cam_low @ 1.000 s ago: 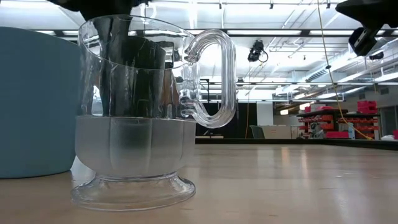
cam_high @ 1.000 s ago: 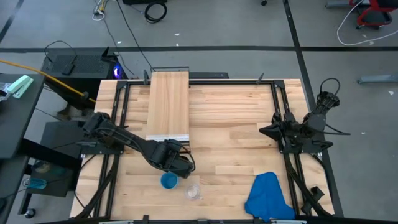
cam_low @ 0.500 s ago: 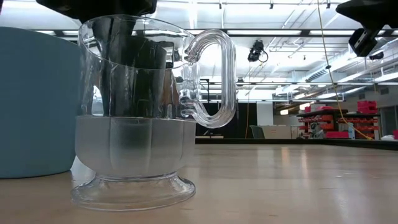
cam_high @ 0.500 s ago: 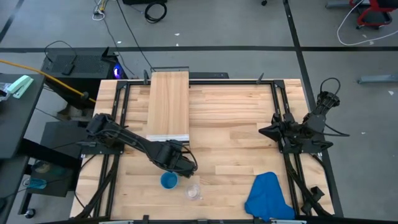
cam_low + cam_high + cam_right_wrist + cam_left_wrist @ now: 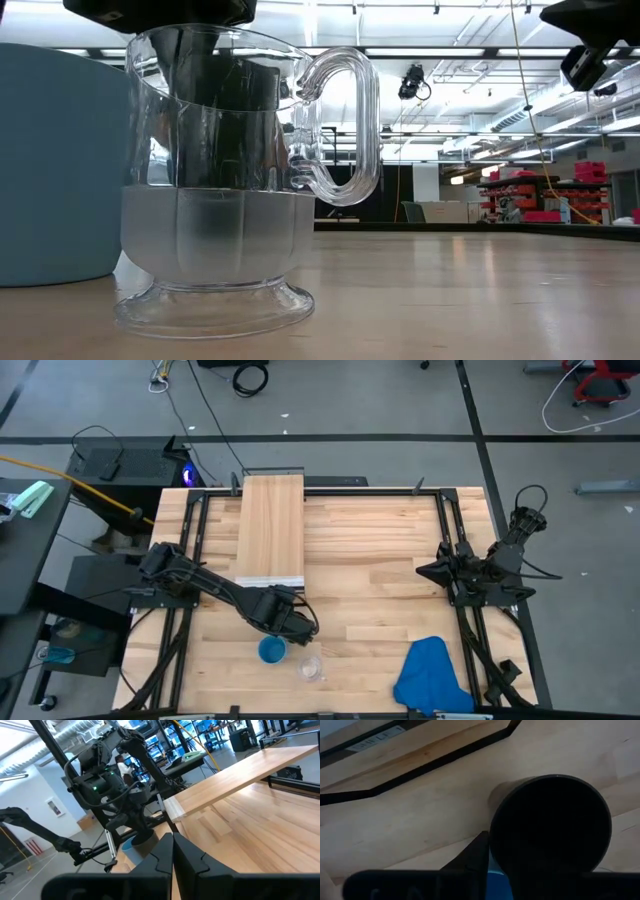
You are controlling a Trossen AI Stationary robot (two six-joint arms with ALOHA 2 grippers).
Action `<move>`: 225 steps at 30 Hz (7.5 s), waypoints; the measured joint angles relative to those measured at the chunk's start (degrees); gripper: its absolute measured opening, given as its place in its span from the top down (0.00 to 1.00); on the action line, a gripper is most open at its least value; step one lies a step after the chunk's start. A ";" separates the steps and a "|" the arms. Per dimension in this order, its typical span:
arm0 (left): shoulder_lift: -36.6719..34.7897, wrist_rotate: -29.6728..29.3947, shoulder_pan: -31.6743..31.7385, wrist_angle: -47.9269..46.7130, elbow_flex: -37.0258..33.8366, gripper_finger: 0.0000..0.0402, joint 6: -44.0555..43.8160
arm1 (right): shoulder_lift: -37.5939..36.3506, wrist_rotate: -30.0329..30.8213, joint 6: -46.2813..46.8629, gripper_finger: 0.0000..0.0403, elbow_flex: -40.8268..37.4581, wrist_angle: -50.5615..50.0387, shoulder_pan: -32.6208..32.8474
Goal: Stack small to large cups/mugs on shelf
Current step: Put the black cup on the shelf, then put the blue cup on the shelf
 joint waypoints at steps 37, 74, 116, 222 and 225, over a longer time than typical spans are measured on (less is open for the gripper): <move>-0.66 0.92 1.22 -8.90 17.06 0.99 5.86 | -0.02 -0.01 -0.02 0.96 0.00 0.06 0.00; -9.18 -9.03 43.77 -18.71 38.99 0.99 34.75 | 0.02 -0.02 -0.35 0.96 0.00 0.02 0.02; -11.69 5.45 69.51 -18.63 21.35 0.99 58.56 | 0.02 -0.02 -0.44 0.96 0.00 0.00 0.02; -33.65 13.21 33.69 -18.69 21.49 0.73 40.68 | 0.02 -0.02 -0.42 0.96 0.00 0.00 0.02; -33.62 8.28 22.45 -18.69 21.46 0.74 34.25 | 0.04 -0.02 -0.43 0.96 0.00 0.00 0.01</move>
